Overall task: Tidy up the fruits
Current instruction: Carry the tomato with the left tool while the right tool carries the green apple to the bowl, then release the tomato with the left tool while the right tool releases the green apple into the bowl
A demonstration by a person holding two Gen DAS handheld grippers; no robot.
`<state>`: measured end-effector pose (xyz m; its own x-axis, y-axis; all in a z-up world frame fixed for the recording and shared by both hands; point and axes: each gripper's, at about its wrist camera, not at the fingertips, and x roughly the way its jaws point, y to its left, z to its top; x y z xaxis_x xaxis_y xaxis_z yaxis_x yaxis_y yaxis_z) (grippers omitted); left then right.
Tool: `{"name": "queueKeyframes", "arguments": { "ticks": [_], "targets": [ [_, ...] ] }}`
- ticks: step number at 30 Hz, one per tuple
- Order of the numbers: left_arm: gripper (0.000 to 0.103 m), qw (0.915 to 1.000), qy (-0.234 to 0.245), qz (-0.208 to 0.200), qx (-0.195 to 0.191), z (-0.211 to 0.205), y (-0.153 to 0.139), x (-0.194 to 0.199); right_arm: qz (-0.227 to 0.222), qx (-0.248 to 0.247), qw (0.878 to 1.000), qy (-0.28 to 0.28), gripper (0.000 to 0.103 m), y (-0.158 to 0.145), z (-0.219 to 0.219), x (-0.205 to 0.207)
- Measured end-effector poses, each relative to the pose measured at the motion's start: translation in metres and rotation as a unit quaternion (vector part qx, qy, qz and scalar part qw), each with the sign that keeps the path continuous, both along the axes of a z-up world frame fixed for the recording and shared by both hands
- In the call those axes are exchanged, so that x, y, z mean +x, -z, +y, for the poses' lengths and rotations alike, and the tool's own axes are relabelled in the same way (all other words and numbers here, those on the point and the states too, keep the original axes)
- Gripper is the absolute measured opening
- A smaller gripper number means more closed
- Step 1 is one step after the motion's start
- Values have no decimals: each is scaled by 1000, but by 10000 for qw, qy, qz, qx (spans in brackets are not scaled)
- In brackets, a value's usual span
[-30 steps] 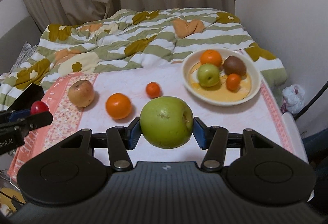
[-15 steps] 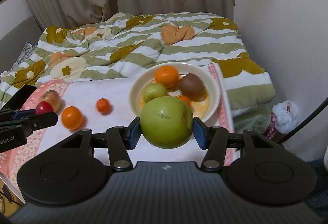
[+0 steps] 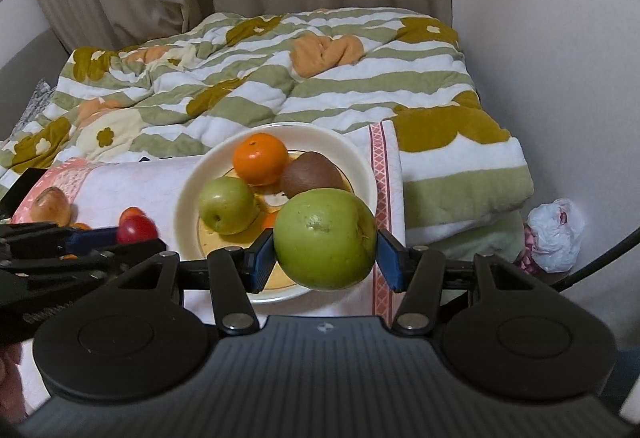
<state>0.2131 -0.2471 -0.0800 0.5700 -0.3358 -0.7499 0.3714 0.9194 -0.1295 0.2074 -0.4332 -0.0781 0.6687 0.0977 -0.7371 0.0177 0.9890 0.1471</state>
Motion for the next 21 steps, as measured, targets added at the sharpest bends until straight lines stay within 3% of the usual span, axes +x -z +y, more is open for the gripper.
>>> {"name": "queueKeyframes", "arguments": {
  "ticks": [8,15,16,18,20,21],
  "targets": [
    [37,9985,292,343,302,-18,28,23,150,88,9998,139,69,15,-3,17],
    [38,9975,428,438,342,-25,36,33,217,76,9994,243,69,21,-8,22],
    [41,9975,442,448,330,-25,36,33,222,71,9994,254,69,22,-8,22],
    [71,9975,456,436,324,-25,34,33,224,60,9994,276,69,22,-10,23],
    [84,9978,444,321,361,-24,30,30,218,62,9993,295,69,20,-11,22],
    [84,9979,457,278,358,-23,28,29,216,60,9993,297,69,20,-11,23]
  ]
}}
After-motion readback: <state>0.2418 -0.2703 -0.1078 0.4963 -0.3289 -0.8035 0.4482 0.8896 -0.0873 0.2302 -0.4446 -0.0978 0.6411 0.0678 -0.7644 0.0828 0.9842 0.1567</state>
